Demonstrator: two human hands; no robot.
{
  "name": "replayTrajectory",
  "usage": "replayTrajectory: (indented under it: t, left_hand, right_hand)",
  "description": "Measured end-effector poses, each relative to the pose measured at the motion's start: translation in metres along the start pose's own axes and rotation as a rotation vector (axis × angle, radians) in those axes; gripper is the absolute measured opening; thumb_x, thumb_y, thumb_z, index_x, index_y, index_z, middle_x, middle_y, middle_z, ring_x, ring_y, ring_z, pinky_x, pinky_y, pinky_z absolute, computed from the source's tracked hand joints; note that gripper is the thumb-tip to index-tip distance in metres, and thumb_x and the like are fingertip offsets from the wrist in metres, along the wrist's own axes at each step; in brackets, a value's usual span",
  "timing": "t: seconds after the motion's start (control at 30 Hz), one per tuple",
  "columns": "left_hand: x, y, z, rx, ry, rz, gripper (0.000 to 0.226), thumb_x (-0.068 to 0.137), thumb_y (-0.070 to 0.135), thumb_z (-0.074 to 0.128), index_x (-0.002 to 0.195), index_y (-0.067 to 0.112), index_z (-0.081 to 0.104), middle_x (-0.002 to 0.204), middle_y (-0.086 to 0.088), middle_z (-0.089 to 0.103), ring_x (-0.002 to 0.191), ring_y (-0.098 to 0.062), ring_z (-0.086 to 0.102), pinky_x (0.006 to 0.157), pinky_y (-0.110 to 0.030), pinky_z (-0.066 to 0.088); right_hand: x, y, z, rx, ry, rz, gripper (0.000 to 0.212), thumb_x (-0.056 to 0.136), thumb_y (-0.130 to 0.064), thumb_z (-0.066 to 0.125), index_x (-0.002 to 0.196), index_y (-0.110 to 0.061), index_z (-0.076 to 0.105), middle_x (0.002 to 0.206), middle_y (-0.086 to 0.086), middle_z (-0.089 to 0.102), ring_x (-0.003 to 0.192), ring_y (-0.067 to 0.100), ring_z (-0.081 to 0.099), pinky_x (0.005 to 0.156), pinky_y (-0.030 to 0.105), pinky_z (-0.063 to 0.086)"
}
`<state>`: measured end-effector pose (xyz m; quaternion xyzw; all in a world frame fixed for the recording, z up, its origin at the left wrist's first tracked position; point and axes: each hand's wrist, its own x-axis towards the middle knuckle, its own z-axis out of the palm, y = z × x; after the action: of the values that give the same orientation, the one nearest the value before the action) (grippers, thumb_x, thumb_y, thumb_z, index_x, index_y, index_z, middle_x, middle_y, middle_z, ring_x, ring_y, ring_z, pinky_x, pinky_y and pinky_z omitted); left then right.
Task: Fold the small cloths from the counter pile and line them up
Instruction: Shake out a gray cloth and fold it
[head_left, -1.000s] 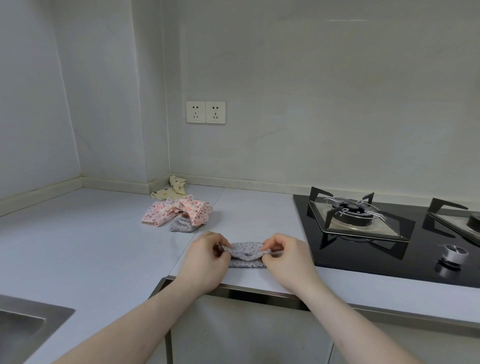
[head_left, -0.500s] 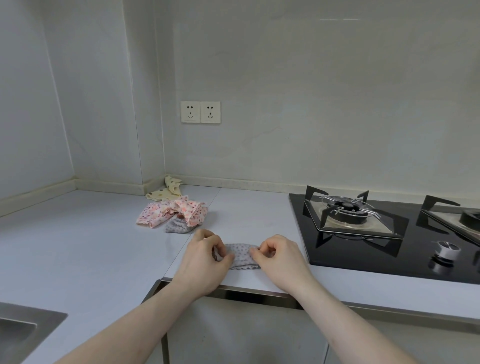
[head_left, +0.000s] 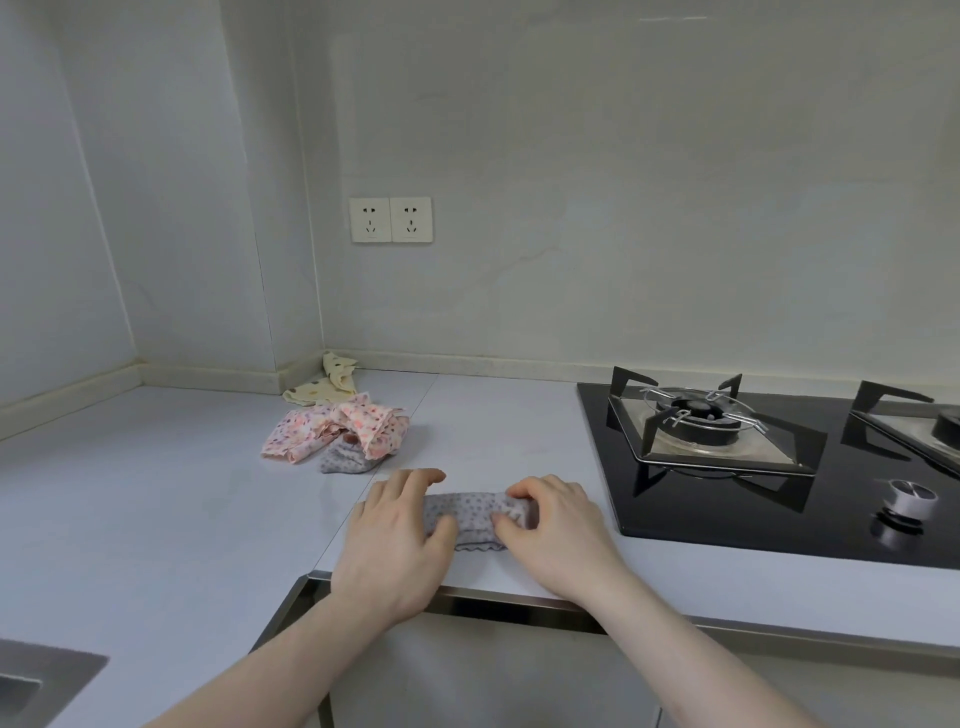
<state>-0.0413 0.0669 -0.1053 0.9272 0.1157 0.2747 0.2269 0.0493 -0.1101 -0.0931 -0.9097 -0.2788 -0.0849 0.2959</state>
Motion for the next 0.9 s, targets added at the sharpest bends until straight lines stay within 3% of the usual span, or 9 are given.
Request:
replayTrajectory:
  t: [0.13, 0.37, 0.53, 0.73, 0.83, 0.9]
  left_hand:
    - [0.002, 0.004, -0.001, 0.053, -0.042, -0.026, 0.037, 0.097, 0.054, 0.045, 0.128, 0.037, 0.056, 0.131, 0.020, 0.054, 0.126, -0.011, 0.043, 0.106, -0.033, 0.035]
    - [-0.007, 0.007, -0.011, -0.032, -0.071, -0.039, 0.019, 0.086, 0.035, 0.053, 0.100, 0.037, 0.039, 0.093, 0.018, 0.053, 0.095, -0.009, 0.046, 0.082, -0.030, 0.036]
    - [-0.005, 0.007, -0.013, -0.224, -0.124, -0.186, 0.037, 0.078, 0.037, 0.054, 0.113, 0.041, 0.044, 0.096, 0.018, 0.063, 0.090, -0.012, 0.059, 0.076, -0.038, 0.049]
    - [0.003, 0.014, -0.023, -0.377, -0.175, -0.394, 0.053, 0.085, 0.006, 0.072, 0.122, 0.036, 0.050, 0.102, 0.013, 0.070, 0.091, -0.014, 0.068, 0.077, -0.030, 0.056]
    - [0.012, 0.029, -0.030, -0.429, -0.241, -0.534, 0.057, 0.084, 0.000, 0.071, 0.119, 0.040, 0.052, 0.106, 0.010, 0.072, 0.092, -0.015, 0.070, 0.076, -0.029, 0.059]
    - [0.014, 0.057, -0.050, -0.529, -0.280, -0.669, 0.056, 0.084, -0.007, 0.067, 0.118, 0.035, 0.051, 0.111, -0.004, 0.071, 0.081, -0.012, 0.071, 0.066, -0.027, 0.059]
  right_hand:
    - [-0.003, 0.001, -0.007, 0.100, -0.028, 0.011, 0.026, 0.084, -0.042, 0.065, 0.108, -0.037, 0.057, 0.103, -0.022, 0.057, 0.107, 0.010, 0.050, 0.088, 0.029, 0.042]
    - [-0.012, 0.000, -0.008, 0.272, -0.083, 0.006, 0.030, 0.079, -0.030, 0.064, 0.101, -0.042, 0.047, 0.097, -0.014, 0.064, 0.091, 0.008, 0.061, 0.077, 0.033, 0.054]
    - [-0.010, 0.008, -0.005, 0.393, -0.111, 0.027, 0.042, 0.079, -0.024, 0.068, 0.109, -0.043, 0.047, 0.099, -0.018, 0.069, 0.083, 0.004, 0.067, 0.072, 0.031, 0.056]
    - [-0.003, 0.008, -0.001, 0.408, -0.203, 0.152, 0.043, 0.078, -0.029, 0.072, 0.112, -0.047, 0.052, 0.096, -0.017, 0.070, 0.087, 0.003, 0.066, 0.074, 0.024, 0.054]
    - [0.004, 0.001, -0.021, 0.464, -0.350, 0.264, 0.040, 0.079, -0.023, 0.073, 0.109, -0.044, 0.057, 0.104, -0.015, 0.070, 0.090, 0.008, 0.068, 0.078, 0.021, 0.055]
    - [0.003, -0.011, -0.054, 0.553, -0.474, 0.366, 0.041, 0.082, -0.016, 0.076, 0.108, -0.042, 0.059, 0.111, -0.011, 0.071, 0.093, 0.005, 0.069, 0.076, 0.015, 0.054]
